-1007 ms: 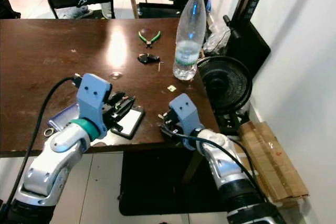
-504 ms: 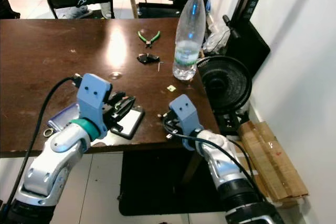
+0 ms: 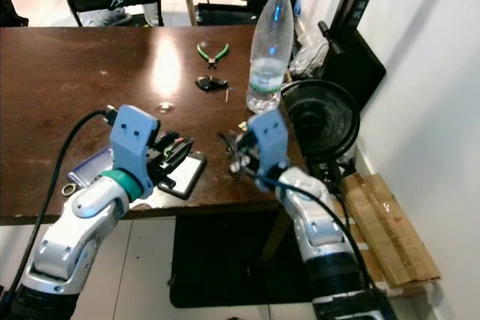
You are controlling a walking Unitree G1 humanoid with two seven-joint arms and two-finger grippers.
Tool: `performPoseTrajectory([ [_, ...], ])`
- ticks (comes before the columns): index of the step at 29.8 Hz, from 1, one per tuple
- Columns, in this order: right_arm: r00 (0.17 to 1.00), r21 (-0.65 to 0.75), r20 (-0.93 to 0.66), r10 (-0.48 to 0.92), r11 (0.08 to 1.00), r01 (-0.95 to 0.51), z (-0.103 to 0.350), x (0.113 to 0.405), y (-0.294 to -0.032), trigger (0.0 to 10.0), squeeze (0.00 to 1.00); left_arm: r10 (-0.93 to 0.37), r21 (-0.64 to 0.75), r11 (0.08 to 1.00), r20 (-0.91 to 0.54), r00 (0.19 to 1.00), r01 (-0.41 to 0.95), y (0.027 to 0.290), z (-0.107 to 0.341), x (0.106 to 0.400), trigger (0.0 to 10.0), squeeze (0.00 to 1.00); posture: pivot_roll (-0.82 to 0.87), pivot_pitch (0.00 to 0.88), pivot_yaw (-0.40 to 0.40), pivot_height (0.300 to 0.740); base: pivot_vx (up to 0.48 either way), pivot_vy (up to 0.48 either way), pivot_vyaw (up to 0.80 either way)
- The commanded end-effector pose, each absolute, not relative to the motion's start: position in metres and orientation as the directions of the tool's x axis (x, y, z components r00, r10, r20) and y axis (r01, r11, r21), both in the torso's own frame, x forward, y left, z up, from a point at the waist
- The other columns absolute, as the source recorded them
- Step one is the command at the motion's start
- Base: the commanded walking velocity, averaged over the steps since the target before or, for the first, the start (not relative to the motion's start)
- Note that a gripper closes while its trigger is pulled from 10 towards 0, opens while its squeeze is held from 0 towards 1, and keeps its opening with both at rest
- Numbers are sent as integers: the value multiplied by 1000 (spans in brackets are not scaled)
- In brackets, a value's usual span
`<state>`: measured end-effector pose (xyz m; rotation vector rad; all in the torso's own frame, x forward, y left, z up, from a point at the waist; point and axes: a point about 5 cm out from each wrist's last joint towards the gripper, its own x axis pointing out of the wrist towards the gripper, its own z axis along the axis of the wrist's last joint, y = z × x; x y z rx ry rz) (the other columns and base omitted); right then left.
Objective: Hang keys on a hook
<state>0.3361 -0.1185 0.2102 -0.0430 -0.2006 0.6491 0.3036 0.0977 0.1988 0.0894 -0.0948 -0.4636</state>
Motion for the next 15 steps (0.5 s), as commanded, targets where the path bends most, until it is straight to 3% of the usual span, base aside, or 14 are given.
performPoseTrajectory([
  [1, 755, -55, 264, 600, 791, -609, 226, 326, -117, 10000, 0, -462, 106, 885, 83, 883, 453, 96, 205, 301, 10000, 0, -83, 85, 82, 740, 0, 0, 0],
  [10, 788, -74, 267, 554, 827, -557, 224, 322, -120, 10000, 0, -466, 112, 883, 87, 880, 456, 96, 207, 301, 10000, 0, -85, 91, 92, 740, 0, 0, 0],
  [15, 824, -11, 335, 457, 876, -482, 226, 325, -125, 10000, 0, -418, 118, 907, 123, 900, 405, 100, 210, 302, 10000, 0, -81, 91, 93, 740, 0, 0, 0],
])
